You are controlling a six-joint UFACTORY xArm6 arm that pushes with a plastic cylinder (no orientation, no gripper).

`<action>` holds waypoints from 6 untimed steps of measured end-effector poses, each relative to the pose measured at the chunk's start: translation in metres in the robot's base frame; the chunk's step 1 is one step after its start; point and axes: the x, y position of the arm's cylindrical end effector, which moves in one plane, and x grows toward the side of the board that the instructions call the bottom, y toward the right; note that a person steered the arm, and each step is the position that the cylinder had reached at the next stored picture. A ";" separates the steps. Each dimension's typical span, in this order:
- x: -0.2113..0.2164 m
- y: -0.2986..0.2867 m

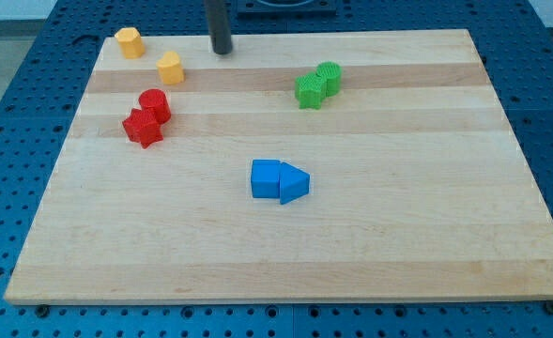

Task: Push the yellow heart bottom of the yellow hexagon

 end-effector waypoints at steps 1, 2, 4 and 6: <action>0.037 -0.006; 0.046 -0.046; 0.044 -0.121; 0.049 -0.160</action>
